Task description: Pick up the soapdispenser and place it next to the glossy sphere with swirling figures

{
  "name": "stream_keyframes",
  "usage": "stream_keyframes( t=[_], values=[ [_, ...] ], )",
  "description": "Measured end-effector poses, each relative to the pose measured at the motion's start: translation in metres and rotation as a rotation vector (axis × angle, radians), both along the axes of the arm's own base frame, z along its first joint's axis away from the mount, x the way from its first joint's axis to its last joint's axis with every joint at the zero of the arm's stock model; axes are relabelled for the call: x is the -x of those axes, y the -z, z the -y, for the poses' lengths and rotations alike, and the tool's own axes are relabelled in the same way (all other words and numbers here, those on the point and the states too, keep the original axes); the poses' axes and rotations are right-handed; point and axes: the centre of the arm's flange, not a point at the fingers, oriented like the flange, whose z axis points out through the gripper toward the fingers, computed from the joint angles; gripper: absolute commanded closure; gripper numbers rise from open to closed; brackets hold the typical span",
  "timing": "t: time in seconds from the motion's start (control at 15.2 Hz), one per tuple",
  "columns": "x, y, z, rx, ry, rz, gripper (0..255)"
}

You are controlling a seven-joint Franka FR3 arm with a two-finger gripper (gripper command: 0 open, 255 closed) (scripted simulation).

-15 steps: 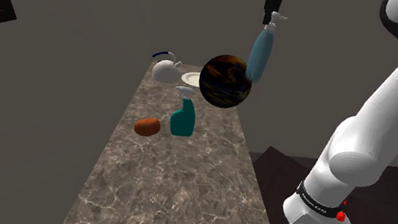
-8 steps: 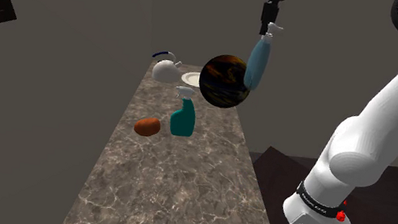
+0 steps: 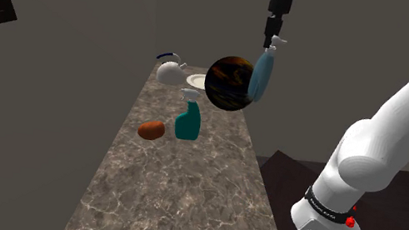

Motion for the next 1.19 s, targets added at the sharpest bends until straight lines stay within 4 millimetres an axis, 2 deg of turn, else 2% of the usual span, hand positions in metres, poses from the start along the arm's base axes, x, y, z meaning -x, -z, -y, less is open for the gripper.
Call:
stream_keyframes(
  t=[1.19],
  values=[
    [-0.001,0.095,-0.001,0.0,0.0,0.0,255]
  ],
)
